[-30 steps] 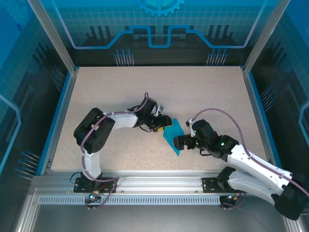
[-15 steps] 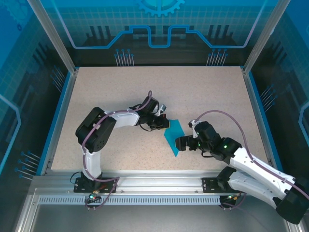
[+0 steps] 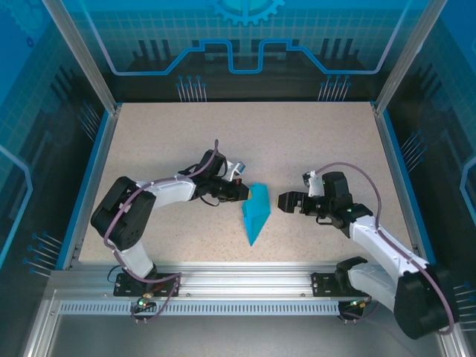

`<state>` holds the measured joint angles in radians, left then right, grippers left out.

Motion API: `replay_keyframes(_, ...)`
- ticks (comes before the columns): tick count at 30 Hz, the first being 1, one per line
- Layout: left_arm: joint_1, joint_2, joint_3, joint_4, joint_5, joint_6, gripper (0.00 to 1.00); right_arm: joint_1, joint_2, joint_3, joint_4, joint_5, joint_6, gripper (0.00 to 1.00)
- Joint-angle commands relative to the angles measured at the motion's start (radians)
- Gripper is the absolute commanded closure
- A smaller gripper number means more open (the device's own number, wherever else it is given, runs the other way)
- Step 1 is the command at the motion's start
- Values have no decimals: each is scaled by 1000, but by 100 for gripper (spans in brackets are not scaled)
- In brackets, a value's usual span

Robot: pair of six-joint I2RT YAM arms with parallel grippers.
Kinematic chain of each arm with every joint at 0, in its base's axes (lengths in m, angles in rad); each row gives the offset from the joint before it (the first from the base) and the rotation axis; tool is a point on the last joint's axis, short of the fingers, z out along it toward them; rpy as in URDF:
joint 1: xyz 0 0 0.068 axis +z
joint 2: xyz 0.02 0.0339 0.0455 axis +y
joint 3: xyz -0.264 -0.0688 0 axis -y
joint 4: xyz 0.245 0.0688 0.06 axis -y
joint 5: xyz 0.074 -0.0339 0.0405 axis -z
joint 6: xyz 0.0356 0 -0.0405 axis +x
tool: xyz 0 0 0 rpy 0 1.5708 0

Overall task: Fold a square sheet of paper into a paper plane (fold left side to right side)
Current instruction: Fold the wing for the fifth time at the center of the table.

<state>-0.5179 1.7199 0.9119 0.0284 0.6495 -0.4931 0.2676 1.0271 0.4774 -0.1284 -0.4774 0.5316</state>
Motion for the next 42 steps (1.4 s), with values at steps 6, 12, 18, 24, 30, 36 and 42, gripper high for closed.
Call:
replay_keyframes(6,3,-86,-59,57,81,82,100,-36,232,23,303,-250,-93,0)
replay_keyframes(12,3,-104,-85,83,95,88,100,-37,393,28,464,-329,-119,1)
replay_keyframes(18,3,-110,-103,94,93,87,100,-22,520,44,566,-420,-113,7)
replay_keyframes(24,4,-121,-111,90,92,86,100,9,595,79,581,-459,-116,11)
replay_keyframes(30,3,-120,-107,87,93,90,100,32,636,111,582,-489,-120,18)
replay_keyframes(36,3,-103,-102,78,76,92,100,33,606,98,524,-461,-150,31)
replay_keyframes(42,3,-85,-88,59,64,97,100,33,562,84,459,-438,-180,46)
